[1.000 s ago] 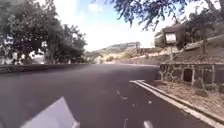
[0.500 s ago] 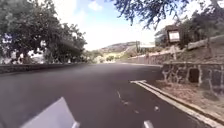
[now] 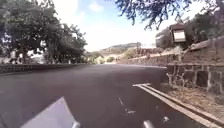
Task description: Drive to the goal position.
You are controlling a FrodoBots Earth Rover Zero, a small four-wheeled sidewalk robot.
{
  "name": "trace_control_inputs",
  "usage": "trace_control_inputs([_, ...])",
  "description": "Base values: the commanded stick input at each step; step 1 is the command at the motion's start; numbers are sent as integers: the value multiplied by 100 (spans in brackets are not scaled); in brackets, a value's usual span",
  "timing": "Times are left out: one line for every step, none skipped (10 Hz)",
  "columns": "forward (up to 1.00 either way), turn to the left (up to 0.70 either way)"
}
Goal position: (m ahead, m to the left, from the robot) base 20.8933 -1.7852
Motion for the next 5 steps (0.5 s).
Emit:
trace_control_inputs([45,0])
trace_control_inputs([45,0])
trace_control_inputs([45,0])
trace_control_inputs([45,0])
trace_control_inputs([45,0])
